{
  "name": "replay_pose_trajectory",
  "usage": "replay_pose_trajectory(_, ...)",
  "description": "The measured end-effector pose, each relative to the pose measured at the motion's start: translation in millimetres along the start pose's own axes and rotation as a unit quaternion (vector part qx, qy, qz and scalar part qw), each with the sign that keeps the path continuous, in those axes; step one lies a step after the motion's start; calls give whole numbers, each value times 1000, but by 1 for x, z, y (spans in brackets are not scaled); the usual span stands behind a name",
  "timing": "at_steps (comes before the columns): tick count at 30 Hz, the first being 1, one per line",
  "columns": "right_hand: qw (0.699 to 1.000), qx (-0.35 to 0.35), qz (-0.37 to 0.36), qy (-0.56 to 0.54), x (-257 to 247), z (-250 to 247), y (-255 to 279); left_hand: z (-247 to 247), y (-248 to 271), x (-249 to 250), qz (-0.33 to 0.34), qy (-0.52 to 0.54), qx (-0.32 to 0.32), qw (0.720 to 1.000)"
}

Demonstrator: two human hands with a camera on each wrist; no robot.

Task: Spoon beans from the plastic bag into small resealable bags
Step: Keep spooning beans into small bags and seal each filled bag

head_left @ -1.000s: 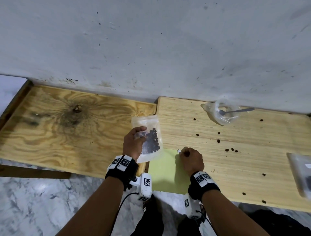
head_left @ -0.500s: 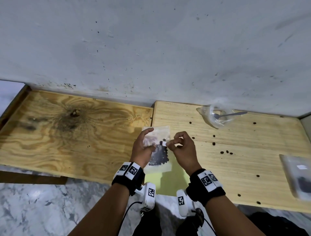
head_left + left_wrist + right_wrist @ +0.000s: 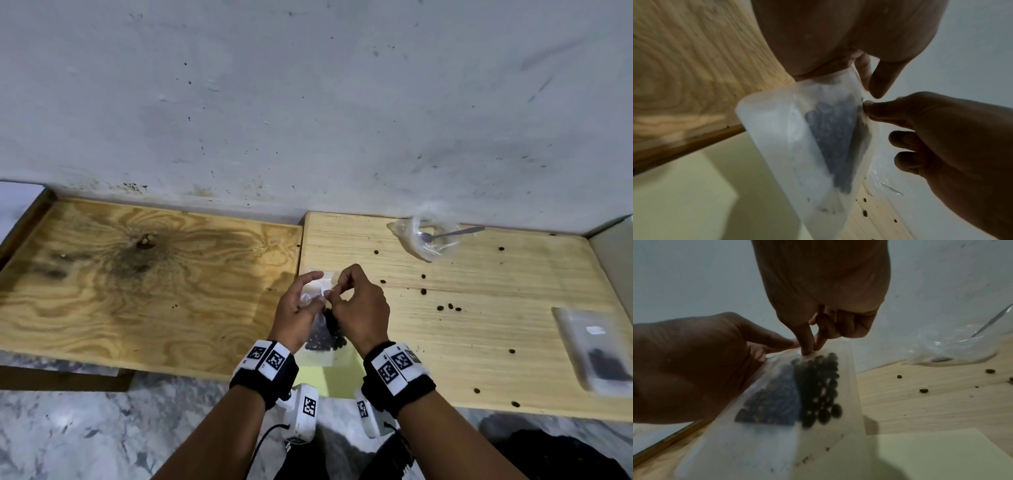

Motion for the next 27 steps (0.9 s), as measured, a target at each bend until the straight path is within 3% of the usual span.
replay_pose_trajectory(4, 998, 34, 48, -16, 13, -8, 5, -8, 2, -4, 1, -3, 30, 1000)
replay_pose_trajectory(8, 980, 7, 145, -133, 36, -5, 12, -10, 4, -11, 1, -25, 32, 999)
replay_pose_trajectory(11, 963, -8, 179, -200, 49, 1, 16, -7, 8, -13, 7, -33, 15, 999)
replay_pose_trajectory(27, 975, 12, 76, -209, 37, -27, 20, 7, 16, 1, 26, -16, -7, 1000)
Point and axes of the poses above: each hand's wrist, its own y-axis away from the middle knuckle, its own z-axis out of the palm, x = y × z, the point moved 8 cm from there along -y, towards the middle knuckle, and after that the axes turned 6 degrees about x, right-handed, at the moved point
